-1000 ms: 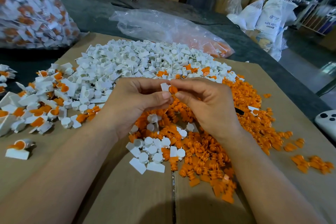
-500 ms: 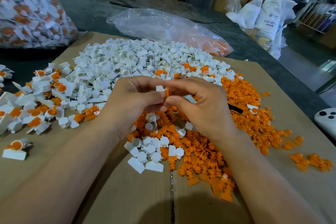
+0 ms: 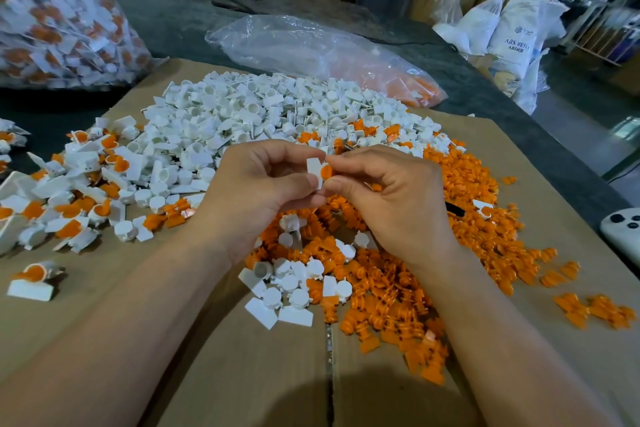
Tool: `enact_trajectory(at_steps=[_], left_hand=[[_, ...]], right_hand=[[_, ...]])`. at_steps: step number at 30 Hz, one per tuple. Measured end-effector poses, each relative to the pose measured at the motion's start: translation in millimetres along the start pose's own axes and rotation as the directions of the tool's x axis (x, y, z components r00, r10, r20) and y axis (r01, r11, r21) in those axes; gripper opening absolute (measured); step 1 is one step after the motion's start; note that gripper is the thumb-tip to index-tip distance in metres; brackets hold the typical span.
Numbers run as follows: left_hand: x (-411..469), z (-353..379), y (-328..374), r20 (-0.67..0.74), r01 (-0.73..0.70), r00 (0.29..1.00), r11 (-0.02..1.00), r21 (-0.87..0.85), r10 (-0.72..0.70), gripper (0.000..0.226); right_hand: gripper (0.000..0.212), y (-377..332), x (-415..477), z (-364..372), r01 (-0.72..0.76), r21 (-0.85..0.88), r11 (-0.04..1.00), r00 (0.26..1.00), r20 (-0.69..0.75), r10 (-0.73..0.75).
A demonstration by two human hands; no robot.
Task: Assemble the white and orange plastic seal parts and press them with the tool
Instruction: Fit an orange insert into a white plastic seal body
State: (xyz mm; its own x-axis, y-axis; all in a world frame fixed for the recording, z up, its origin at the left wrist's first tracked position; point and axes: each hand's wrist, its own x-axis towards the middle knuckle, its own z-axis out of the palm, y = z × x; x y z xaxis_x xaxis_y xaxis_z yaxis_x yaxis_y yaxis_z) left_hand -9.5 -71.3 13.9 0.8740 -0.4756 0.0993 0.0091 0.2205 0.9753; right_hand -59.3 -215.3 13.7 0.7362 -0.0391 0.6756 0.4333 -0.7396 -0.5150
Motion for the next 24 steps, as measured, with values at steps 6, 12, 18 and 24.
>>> enact_trajectory(at_steps=[6, 12, 18, 24], left_hand=[[0.7, 0.0, -2.1, -0.016, 0.001, 1.000, 1.000, -0.021, -0.001, 0.018], [2.4, -0.4, -4.0, -0.059, 0.008, 0.998, 1.000, 0.013, -0.007, 0.016], [3.5, -0.4, -5.0, -0.074, 0.039, 0.996, 0.999, -0.026, -0.040, 0.017], [3.1, -0.8, -2.9, -0.091, 0.069, 0.993, 0.995, -0.070, -0.076, 0.015]], right_hand=[[0.021, 3.1, 0.4, -0.2, 0.040, 0.021, 0.999, 0.999, 0.027, -0.040], [0.017, 3.4, -0.1, 2.9, 0.072, 0.004, 0.997, 0.995, 0.064, -0.072], [0.018, 4.2, 0.3, 1.5, 0.072, -0.002, 0.997, 0.995, 0.076, -0.072], [0.025, -0.4, -2.3, 3.2, -0.025, 0.020, 0.999, 0.999, 0.045, 0.024]])
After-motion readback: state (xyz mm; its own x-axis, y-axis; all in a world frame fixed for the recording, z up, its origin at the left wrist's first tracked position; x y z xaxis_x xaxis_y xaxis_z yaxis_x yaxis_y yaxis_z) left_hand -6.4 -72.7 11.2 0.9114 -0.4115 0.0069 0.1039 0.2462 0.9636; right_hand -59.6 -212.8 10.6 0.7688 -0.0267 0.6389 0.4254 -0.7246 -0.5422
